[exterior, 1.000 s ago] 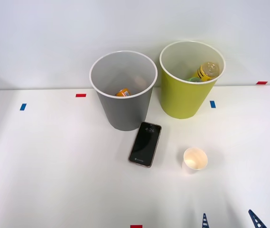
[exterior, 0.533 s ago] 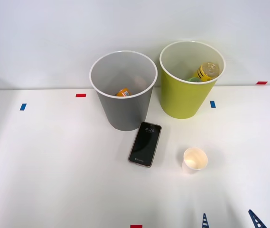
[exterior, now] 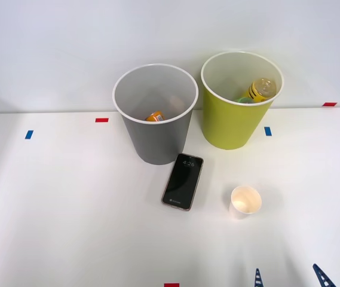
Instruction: Put cans in the gray bin, plastic bottles in the light green bin
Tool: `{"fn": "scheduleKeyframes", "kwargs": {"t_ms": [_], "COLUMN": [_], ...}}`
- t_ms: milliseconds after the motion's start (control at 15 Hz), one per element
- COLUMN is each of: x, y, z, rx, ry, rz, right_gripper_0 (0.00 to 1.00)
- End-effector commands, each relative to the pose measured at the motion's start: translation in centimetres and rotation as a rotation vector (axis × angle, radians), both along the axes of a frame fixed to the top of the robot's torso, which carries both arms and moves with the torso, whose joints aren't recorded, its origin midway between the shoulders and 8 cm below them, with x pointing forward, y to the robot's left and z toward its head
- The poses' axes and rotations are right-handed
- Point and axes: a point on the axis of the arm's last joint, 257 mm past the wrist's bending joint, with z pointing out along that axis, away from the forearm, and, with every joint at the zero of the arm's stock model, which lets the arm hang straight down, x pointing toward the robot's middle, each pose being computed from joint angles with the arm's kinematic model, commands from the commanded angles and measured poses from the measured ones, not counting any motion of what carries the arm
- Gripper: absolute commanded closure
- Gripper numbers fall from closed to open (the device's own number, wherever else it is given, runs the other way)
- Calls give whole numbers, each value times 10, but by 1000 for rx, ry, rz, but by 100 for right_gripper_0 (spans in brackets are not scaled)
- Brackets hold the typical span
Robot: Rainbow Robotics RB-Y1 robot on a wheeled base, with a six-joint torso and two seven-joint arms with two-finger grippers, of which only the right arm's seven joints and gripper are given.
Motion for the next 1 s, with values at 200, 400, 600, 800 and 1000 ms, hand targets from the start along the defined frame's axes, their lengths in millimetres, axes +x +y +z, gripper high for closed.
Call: {"fn": "scheduleKeyframes", "kwargs": {"t_ms": [200, 400, 600, 800, 1000], "x": [0, 0, 0, 0, 0], "y": [0, 0, 0, 0, 0], "z": [0, 0, 0, 0, 0], "rx": [0, 0, 0, 0, 0], "ry": [0, 0, 0, 0, 0], "rz": [0, 0, 0, 0, 0], "right_gripper_0": [0, 0, 0, 0, 0]}}
